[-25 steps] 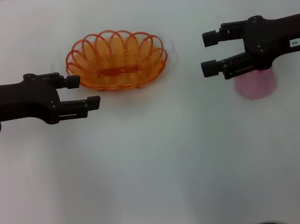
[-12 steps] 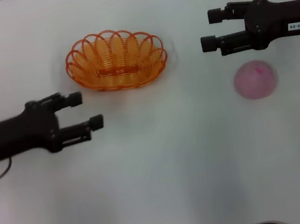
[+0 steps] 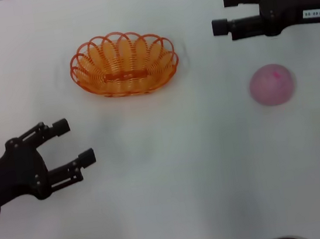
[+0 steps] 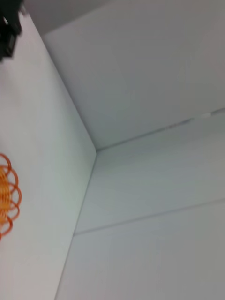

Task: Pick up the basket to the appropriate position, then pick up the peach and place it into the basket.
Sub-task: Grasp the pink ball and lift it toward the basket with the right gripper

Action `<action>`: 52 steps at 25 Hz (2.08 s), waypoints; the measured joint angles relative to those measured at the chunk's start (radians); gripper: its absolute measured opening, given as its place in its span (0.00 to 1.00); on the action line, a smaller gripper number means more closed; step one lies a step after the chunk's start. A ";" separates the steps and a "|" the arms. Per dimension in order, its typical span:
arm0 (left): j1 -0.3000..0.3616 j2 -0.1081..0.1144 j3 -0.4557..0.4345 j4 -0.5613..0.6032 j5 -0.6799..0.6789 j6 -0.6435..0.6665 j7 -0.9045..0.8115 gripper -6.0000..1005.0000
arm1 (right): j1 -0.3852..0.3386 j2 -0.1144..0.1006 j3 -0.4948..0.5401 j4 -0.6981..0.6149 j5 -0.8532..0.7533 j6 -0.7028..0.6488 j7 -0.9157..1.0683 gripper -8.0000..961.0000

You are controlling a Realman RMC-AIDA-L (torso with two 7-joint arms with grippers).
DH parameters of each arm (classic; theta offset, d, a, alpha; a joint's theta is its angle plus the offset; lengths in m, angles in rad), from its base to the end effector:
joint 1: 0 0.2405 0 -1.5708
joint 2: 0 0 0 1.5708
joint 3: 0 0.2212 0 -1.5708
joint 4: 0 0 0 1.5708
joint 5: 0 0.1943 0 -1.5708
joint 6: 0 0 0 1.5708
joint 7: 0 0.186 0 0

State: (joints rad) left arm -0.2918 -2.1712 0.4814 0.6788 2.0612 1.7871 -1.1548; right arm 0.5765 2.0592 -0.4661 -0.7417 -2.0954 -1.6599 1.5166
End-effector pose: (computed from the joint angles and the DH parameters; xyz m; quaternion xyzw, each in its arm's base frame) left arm -0.2417 0.2356 -0.0217 -0.9104 -0.2244 -0.3159 0.1451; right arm 0.2063 0.3327 0.0229 -0.9166 0.2516 0.2697 0.1541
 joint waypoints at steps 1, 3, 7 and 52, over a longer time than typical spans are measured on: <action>0.001 -0.001 0.001 0.000 0.007 0.000 0.004 0.88 | 0.003 0.001 0.000 0.000 0.000 0.012 0.004 0.93; 0.003 -0.001 0.003 0.000 0.015 0.000 0.014 0.87 | 0.010 0.002 -0.004 0.001 0.001 0.024 0.009 0.93; 0.006 -0.001 0.002 -0.002 0.023 0.000 0.029 0.87 | 0.027 0.001 -0.010 -0.006 0.002 0.024 0.030 0.93; -0.025 0.004 0.000 -0.034 0.023 -0.043 0.024 0.87 | 0.326 0.005 -0.508 -0.487 -0.781 -0.235 0.600 0.93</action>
State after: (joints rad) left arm -0.3172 -2.1674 0.4817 0.6448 2.0843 1.7443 -1.1306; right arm 0.9021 2.0644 -0.9739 -1.2290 -2.8765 -1.8948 2.1167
